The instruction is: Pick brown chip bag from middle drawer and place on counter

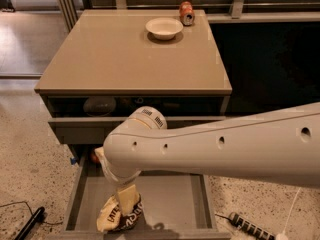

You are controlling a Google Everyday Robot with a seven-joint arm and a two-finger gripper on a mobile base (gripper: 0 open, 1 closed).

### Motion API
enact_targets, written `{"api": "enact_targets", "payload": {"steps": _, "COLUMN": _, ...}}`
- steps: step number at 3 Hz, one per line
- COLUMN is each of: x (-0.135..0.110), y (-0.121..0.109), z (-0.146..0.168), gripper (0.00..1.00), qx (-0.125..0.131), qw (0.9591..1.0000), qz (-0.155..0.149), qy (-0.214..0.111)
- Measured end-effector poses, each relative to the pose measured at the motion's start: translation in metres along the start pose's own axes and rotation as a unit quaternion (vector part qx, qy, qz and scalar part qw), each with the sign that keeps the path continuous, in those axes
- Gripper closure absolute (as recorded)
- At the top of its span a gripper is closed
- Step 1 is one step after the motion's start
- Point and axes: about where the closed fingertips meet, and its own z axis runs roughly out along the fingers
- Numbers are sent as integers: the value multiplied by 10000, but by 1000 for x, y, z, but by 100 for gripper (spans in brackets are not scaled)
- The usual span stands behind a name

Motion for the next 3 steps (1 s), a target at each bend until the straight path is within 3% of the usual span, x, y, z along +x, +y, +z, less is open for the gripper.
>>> {"api": "enact_targets", "payload": {"steps": 1, "x": -11, "y": 19, "z": 17, "gripper": 0, "qx": 26, "qw": 9999, "qz": 66, "qy": -91}}
{"api": "enact_targets", "payload": {"steps": 3, "x": -9, "y": 13, "z": 26, "gripper": 0, "qx": 129, "qw": 9999, "qz": -7, "qy": -1}}
